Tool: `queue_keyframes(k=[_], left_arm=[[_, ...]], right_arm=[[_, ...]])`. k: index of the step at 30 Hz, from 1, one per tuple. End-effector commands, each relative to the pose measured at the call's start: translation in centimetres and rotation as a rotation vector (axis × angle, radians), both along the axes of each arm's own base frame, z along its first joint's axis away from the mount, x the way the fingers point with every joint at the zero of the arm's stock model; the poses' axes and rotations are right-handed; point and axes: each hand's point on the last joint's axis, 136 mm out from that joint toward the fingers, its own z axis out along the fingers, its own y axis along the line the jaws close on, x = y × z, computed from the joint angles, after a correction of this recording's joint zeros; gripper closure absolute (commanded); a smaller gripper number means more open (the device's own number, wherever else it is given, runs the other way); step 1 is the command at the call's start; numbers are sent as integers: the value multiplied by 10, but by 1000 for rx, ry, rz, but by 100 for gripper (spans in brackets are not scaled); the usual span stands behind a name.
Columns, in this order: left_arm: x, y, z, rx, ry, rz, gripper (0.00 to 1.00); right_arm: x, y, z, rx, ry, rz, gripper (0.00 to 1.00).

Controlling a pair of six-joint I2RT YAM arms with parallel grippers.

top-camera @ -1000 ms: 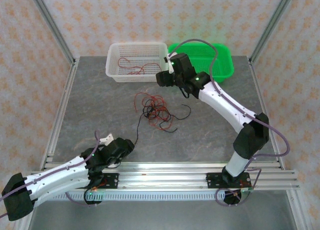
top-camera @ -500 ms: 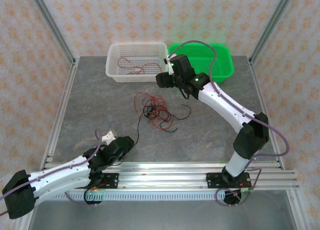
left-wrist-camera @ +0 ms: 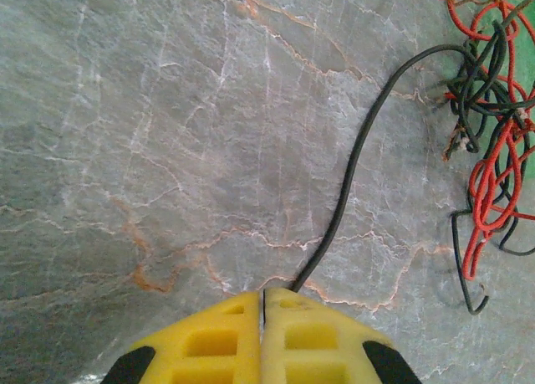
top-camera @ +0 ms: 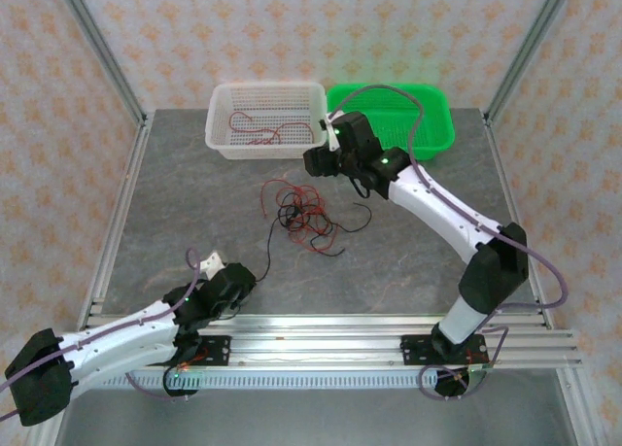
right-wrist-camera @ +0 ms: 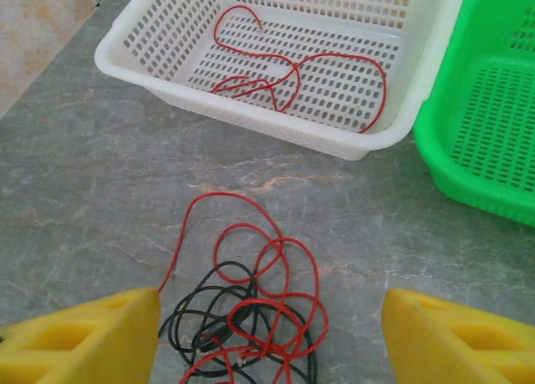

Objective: Untangle the cables

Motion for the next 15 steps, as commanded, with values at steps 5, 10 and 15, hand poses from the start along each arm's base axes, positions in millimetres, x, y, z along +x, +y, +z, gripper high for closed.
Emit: queue_keyframes(k=[5,10,15], left_arm=[[30,-17,70,99,-111,-72,100],[41,-28,108,129,-159,-118,100],[48,-42,143,116,-220,-174,100]], right_arm=[[-24,7,-3,170,44,10,31],[-36,16,-28,267,127,8,35],[-40,26,-64,318,227,-41,36]])
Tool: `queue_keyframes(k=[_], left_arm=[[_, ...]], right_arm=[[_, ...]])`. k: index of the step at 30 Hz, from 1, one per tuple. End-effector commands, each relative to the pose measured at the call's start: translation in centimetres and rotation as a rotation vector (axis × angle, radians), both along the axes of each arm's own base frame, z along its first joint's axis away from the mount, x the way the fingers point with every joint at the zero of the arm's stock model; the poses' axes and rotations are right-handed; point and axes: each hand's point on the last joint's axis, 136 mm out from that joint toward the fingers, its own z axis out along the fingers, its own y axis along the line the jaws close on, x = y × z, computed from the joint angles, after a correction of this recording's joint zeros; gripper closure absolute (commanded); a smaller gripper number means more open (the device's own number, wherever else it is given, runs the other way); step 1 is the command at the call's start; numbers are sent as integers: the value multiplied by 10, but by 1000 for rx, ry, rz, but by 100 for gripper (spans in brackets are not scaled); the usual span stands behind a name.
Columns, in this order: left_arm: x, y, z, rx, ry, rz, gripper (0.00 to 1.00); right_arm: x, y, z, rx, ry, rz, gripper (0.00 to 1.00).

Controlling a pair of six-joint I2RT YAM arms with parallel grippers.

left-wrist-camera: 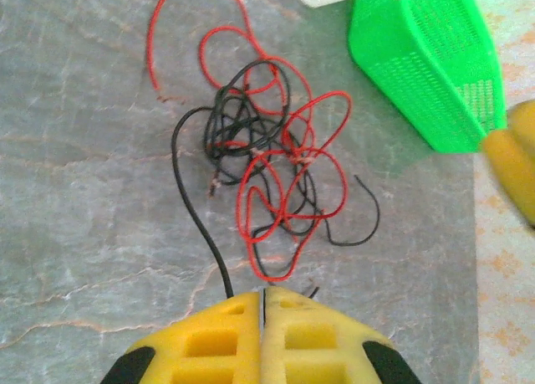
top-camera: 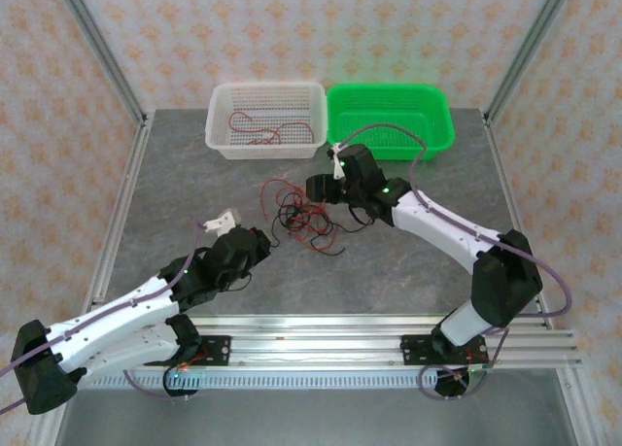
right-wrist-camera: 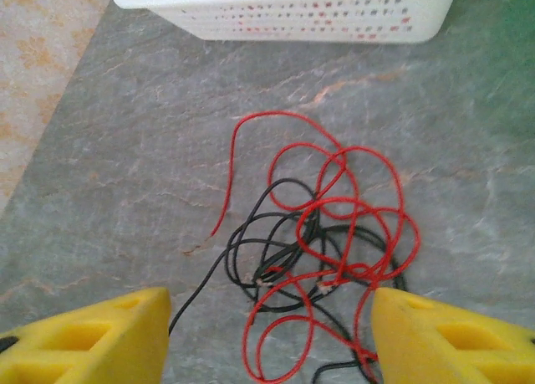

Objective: Untangle the cables

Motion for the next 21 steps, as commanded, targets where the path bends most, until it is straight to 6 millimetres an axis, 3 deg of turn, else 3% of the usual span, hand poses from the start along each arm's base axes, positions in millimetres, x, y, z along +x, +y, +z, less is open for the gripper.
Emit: queue_keyframes(k=[1,12,21], left_arm=[[2,0,19,73,-33,-41,100],[16,-15,78,97,-141,-98,100],[28,-28,139,102,-247,-131,100]], right_arm=[[2,17,-3,109,37,-38,36],[5,48,-62,72,156,-83,38],[6,53,-115,-62,194,-124,40]])
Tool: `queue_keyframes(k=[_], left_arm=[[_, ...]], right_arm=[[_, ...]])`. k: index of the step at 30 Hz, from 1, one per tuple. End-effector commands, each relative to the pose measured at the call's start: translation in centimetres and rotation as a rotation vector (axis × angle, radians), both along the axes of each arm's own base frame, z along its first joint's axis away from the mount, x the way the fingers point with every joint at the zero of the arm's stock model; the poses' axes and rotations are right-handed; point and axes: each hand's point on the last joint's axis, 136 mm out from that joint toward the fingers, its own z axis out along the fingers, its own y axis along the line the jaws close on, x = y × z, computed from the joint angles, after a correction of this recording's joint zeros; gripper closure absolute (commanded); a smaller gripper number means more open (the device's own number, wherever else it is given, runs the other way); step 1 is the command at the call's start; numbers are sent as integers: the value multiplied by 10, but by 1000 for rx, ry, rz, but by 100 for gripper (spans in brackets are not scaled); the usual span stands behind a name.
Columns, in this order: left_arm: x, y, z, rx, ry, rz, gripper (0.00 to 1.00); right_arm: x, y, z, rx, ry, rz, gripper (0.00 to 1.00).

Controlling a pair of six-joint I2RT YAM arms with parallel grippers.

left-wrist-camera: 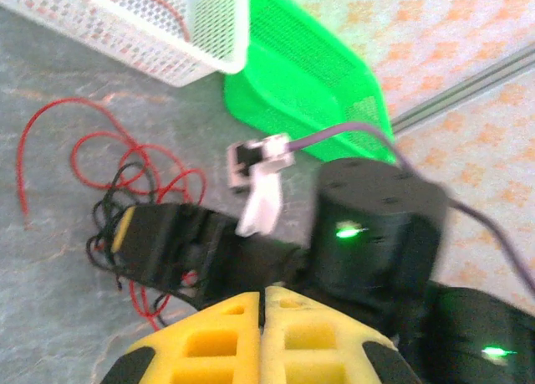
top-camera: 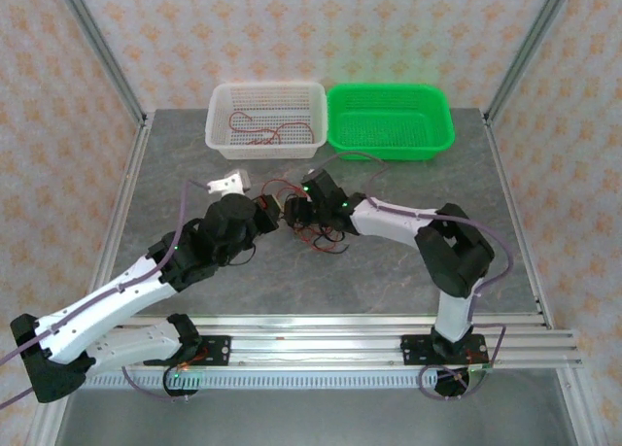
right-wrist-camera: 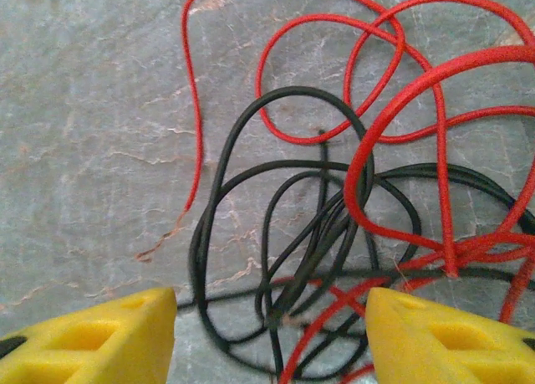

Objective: Untangle the cables

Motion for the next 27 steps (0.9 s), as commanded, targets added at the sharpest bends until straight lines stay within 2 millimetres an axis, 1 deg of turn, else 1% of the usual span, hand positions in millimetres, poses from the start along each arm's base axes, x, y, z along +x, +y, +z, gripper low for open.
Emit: queue_keyframes(k=[1,4,9,14,20,27], left_arm=[[4,-1,25,44,-56,-15,100],[6,-4,42,51,-86,-27,100],[10,-2,80,61,-154,-17,100],[11,7,116,82,-219,5,100],[8,20,154,89,-290,38,100],[7,27,185,91,-346,58,100]], right_arm=[[12,-6,-15,-65,-11,-58,40],[12,-17,-34,-136,2,-79,42],[3,-37,-49,-197,10,-109,43],[-4,-53,-60,-252,9,-119,44],[-4,-60,-66,-283,-3,-124,44],[-3,-67,-73,-305,6,-130,44]])
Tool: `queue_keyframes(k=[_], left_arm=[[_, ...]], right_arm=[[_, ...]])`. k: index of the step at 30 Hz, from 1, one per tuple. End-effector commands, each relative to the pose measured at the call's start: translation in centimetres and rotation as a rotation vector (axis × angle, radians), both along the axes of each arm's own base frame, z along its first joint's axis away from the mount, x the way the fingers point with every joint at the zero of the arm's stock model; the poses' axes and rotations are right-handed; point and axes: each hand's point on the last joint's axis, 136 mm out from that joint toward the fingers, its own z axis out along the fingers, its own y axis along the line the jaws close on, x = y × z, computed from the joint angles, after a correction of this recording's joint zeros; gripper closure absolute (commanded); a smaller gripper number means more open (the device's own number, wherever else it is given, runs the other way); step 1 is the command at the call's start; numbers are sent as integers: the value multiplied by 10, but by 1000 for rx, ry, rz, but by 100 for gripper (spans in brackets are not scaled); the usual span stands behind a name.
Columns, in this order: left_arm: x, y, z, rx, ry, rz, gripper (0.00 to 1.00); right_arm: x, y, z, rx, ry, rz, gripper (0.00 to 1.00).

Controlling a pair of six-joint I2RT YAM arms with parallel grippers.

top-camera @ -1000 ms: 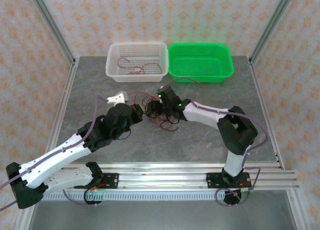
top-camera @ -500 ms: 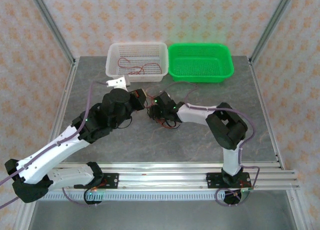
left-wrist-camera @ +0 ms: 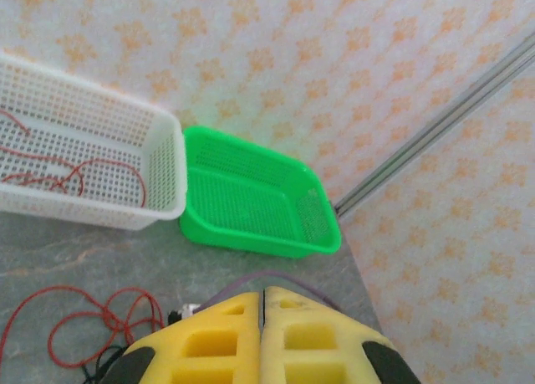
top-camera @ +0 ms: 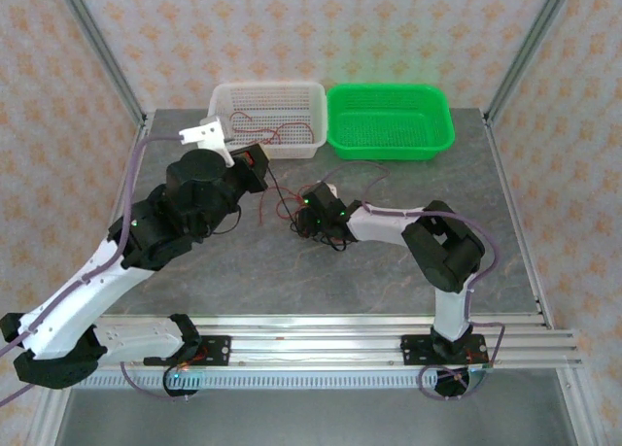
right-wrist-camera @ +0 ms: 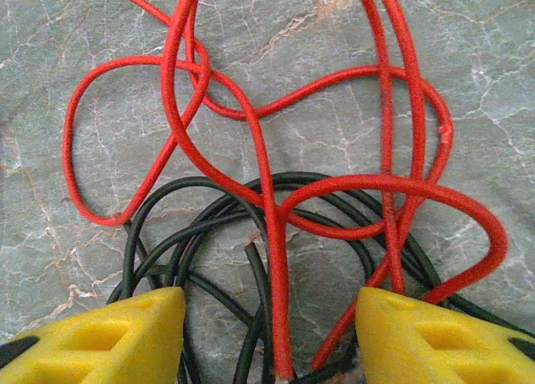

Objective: Untangle the cables

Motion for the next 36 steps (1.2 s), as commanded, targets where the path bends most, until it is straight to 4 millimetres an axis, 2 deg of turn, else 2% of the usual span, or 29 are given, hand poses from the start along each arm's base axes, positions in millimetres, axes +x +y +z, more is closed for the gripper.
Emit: queue_keyframes(k=[1,10,19,27,36], left_arm=[[-2,11,36,-16,-89,33,100],[-3,17,87,-25,-199,49,100],[-5,25,133,-26,-283,80,100],[-8,36,156,-15,-334,120,100],[-8,47,173,15,-369,174,100]], right_arm=[[-9,-29,-24,-113,39,-25,44],[-10,-47,-23,-115,40,-63,42],[-18,-67,-30,-138,53,-89,42],[-22,-84,-27,-160,46,-115,41],[-29,-109,-24,-198,38,-157,41]])
